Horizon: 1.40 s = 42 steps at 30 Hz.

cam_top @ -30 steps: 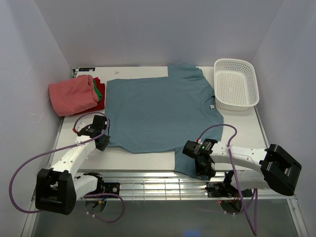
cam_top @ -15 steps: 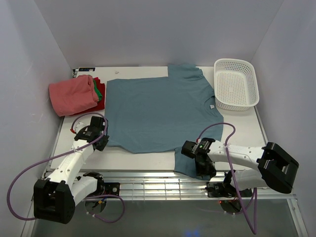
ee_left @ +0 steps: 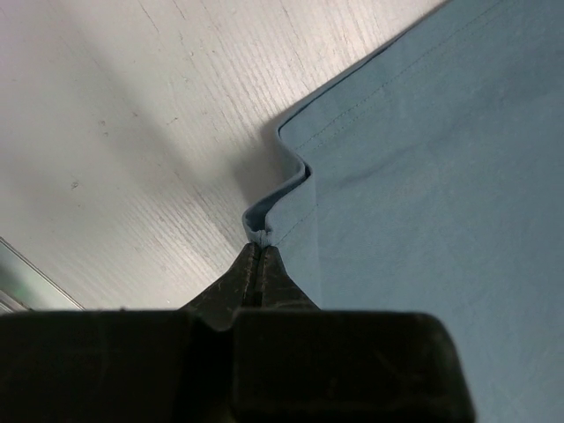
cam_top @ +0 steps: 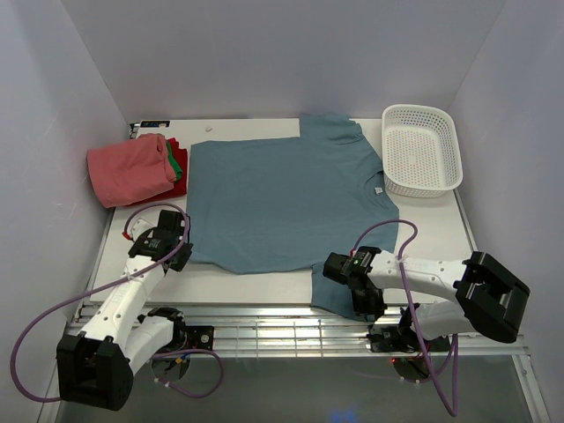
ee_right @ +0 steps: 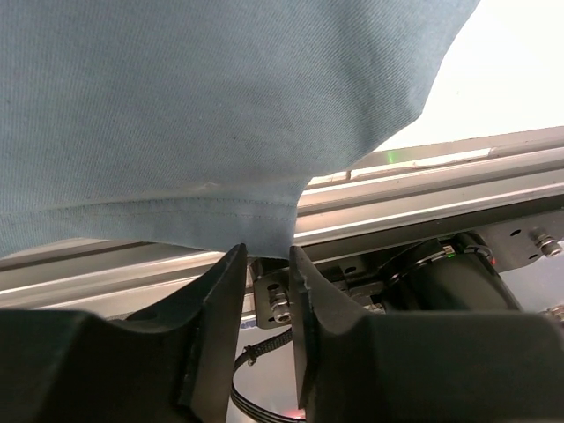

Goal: Fold and stack the t-shirts
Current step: Flatten the tshirt out

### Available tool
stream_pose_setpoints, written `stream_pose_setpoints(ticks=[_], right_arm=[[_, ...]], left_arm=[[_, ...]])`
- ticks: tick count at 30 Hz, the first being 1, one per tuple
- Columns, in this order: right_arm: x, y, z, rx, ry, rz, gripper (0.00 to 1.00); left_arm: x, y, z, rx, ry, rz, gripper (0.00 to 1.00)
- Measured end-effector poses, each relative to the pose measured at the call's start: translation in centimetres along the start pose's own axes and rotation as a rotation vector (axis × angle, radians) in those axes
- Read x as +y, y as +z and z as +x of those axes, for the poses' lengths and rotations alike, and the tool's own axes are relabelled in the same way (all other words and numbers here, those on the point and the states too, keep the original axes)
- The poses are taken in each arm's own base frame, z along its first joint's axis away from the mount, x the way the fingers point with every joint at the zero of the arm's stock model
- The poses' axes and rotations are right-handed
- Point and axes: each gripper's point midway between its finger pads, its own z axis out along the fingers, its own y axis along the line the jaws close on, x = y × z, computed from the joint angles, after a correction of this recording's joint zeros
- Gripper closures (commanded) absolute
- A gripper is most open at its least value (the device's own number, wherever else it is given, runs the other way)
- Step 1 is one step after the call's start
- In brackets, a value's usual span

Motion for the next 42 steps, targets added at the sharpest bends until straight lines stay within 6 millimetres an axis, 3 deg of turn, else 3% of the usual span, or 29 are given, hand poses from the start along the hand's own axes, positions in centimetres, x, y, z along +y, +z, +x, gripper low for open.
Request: stream_pose_setpoints(ticks=[6,15,25,32,37,42], right_arm=[[-0.1,0.1,0.3,0.017,-0.031,0.005,0.69],[-0.7,0.3,0.7,0.064,-0.074,0.071,0.57],[-0.6,0.3,0.6,0.096,-0.123,0.108,0.68],[-0.2,0.5,0.4,0.101,-0.152,0.102,0.92],[0.1,0.1,-0.1,0.077,-0.151,0.088,0.92],[2.0,-1.9,-2.2,-0.011,-0.133,0.011,0.91]], left_arm=[[0.3,-0.1,0.1,0.004,0.002,-0.006,1.0],[0.3,-0.3,0.0,0.002,0.001,-0.002,1.0],[0.3,-0.5,-0.1,-0.001,-0.002,0.006,1.0],[0.3,-0.7,-0.1,-0.005,-0.008,0.014,1.0],[0.3,-0.7,-0.1,-0.006,-0.012,0.018,1.0],[0.4,-0.8,-0.2,-0.008,-0.015,0.02,1.0]])
